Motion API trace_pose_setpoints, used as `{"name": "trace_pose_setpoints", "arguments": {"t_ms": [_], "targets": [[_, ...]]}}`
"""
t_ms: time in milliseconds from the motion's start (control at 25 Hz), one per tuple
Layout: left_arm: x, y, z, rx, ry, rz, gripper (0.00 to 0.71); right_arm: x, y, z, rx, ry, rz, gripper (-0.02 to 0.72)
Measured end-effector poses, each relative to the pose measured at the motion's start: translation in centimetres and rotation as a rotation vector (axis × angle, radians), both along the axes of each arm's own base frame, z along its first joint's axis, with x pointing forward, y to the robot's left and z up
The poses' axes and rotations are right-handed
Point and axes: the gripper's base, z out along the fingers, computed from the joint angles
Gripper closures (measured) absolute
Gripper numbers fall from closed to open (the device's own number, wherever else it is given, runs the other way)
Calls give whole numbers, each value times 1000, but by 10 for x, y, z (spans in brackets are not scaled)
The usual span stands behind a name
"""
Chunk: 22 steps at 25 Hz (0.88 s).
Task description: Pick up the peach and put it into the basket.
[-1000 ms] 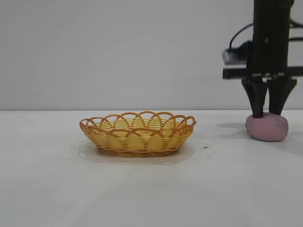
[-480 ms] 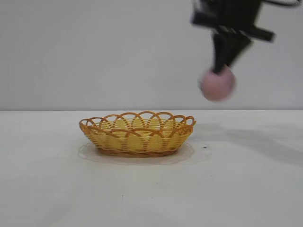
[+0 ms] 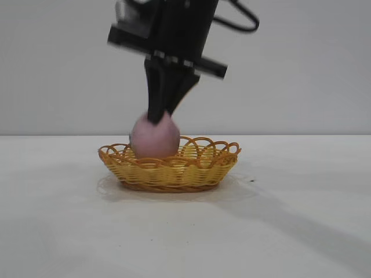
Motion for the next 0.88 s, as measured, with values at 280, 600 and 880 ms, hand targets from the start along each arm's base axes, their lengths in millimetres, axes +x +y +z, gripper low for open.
{"name": "trace_pose_setpoints", "arguments": {"t_ms": [280, 600, 880], "targets": [[0, 0, 0, 0, 0, 0, 342, -4, -4, 23, 9, -13, -31, 258], [0, 0, 0, 0, 0, 0, 342, 32, -87, 79, -50, -128, -274, 232], [0, 0, 0, 0, 0, 0, 342, 66, -243, 55, -173, -3, -668, 232]]}}
